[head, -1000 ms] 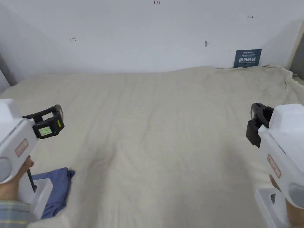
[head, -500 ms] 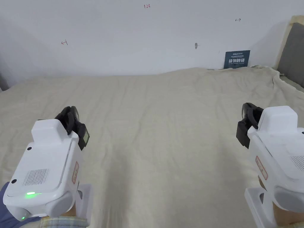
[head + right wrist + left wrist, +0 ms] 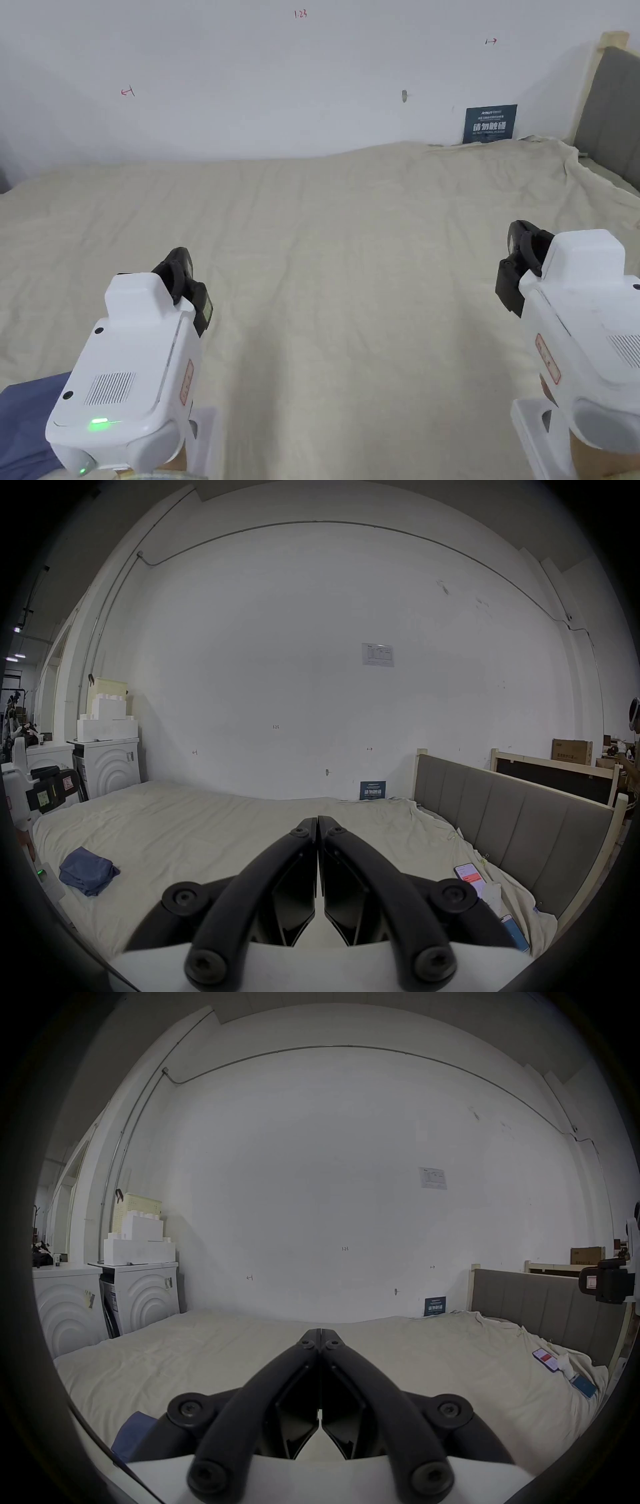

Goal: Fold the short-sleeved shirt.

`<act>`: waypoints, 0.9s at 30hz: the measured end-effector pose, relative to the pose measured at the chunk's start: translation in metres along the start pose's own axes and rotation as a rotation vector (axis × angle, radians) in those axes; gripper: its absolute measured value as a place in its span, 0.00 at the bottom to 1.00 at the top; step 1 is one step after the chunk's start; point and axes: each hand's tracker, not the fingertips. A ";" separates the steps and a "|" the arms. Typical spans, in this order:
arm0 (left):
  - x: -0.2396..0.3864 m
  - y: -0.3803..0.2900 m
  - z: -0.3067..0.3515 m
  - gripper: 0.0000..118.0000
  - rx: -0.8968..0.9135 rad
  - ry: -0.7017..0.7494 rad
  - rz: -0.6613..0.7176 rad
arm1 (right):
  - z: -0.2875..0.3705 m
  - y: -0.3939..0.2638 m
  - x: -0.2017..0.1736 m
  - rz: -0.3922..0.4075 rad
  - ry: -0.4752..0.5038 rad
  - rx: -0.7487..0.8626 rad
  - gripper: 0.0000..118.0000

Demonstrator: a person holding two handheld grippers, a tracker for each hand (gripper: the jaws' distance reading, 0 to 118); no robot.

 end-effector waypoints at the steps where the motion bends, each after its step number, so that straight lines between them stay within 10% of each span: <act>1: 0.001 0.001 0.002 0.00 0.002 0.000 0.007 | 0.000 0.000 0.000 0.000 0.000 0.001 0.00; 27: 0.010 0.005 0.007 0.00 0.009 -0.035 -0.004 | 0.007 0.005 0.001 0.005 0.002 0.009 0.00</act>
